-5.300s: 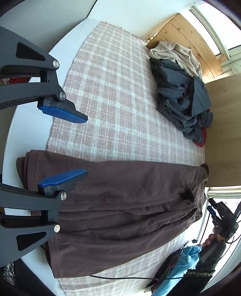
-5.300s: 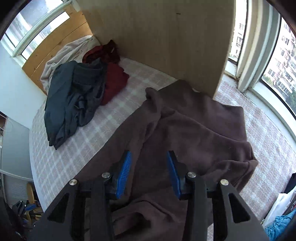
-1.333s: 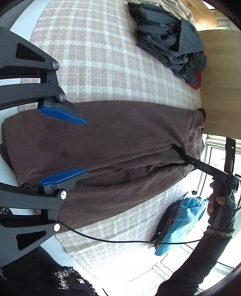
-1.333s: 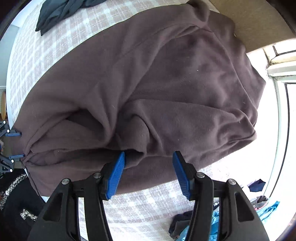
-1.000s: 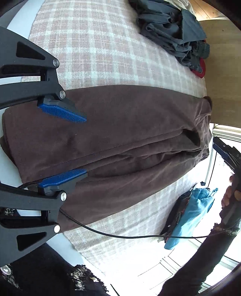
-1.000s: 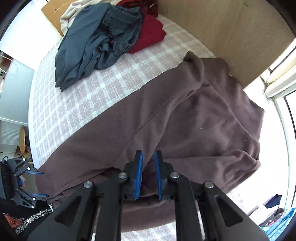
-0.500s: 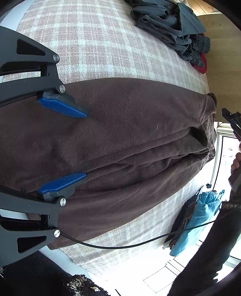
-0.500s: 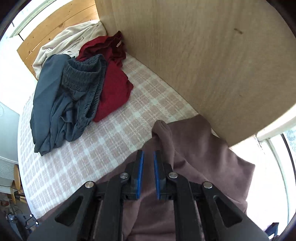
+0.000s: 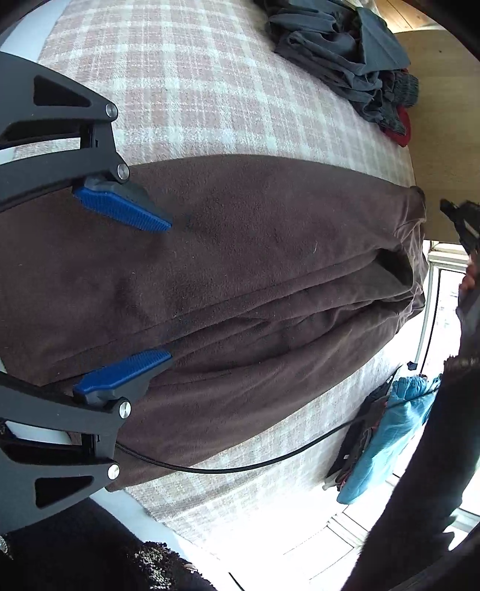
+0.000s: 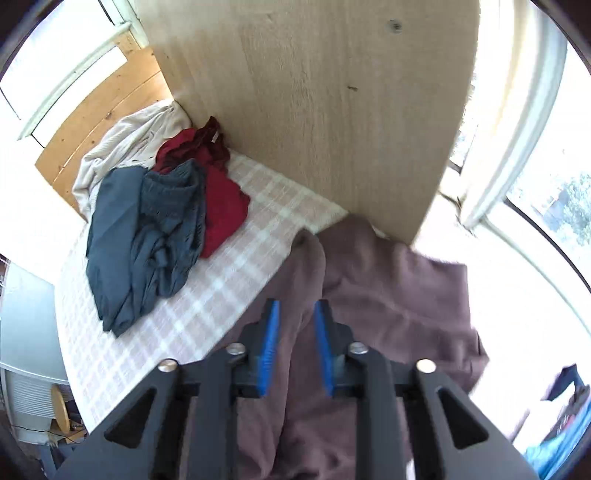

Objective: Fold clothes

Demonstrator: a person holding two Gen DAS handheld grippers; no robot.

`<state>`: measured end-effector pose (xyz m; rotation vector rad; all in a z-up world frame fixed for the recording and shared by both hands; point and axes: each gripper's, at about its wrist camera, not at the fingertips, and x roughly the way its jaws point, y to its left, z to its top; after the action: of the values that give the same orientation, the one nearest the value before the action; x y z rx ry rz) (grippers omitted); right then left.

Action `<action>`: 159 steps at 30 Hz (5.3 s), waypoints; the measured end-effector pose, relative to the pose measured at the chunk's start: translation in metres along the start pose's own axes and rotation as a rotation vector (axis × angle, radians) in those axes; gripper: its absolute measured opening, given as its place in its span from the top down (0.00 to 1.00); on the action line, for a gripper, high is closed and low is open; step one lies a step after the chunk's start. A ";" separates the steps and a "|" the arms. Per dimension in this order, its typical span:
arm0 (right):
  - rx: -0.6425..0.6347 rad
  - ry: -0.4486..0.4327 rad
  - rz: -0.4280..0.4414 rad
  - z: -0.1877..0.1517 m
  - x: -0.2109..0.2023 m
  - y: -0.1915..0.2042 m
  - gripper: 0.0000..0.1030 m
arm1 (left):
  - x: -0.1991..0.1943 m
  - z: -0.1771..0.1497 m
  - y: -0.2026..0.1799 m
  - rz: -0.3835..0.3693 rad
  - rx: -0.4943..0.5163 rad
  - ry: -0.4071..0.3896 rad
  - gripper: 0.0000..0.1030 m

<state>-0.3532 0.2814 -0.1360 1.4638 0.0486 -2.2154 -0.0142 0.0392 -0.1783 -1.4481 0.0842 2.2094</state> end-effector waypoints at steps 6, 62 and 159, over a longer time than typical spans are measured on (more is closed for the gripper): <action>0.176 0.065 0.007 -0.197 -0.084 0.021 0.50 | -0.051 -0.031 0.045 -0.019 -0.164 -0.036 0.41; 0.493 0.052 0.145 -0.389 -0.080 0.151 0.89 | -0.019 -0.010 0.043 -0.362 0.042 0.077 0.87; 0.267 0.034 0.015 -0.034 0.053 -0.119 0.94 | 0.183 0.384 0.143 -0.192 0.203 0.144 0.51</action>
<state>-0.3894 0.3765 -0.2245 1.6336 -0.2557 -2.2522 -0.4581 0.1007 -0.2026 -1.4366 0.2030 1.8846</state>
